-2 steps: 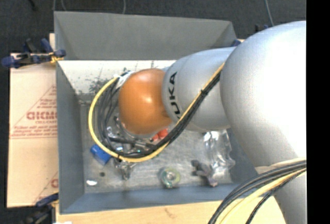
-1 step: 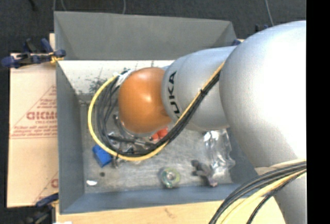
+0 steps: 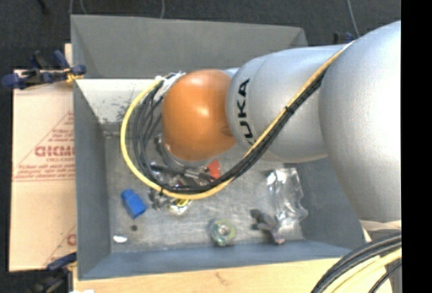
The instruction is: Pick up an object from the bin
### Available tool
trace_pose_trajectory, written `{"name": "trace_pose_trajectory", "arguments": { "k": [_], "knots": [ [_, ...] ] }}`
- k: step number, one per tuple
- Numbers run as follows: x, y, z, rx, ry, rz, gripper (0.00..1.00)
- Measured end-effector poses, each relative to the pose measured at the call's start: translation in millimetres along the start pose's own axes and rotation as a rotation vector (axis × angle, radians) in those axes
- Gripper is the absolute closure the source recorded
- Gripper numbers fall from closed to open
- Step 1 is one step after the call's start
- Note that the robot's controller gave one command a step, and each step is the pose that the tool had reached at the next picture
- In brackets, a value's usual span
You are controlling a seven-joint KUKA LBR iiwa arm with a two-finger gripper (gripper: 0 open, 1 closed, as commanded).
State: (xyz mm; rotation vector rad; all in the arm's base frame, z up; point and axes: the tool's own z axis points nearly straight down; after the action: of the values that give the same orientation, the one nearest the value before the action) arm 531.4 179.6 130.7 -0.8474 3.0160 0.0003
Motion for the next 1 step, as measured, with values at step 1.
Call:
{"name": "trace_pose_trajectory", "arguments": {
  "k": [1],
  "knots": [
    [1.5,0.6,3.2,-0.003,0.006,0.002,0.0]
  ]
}}
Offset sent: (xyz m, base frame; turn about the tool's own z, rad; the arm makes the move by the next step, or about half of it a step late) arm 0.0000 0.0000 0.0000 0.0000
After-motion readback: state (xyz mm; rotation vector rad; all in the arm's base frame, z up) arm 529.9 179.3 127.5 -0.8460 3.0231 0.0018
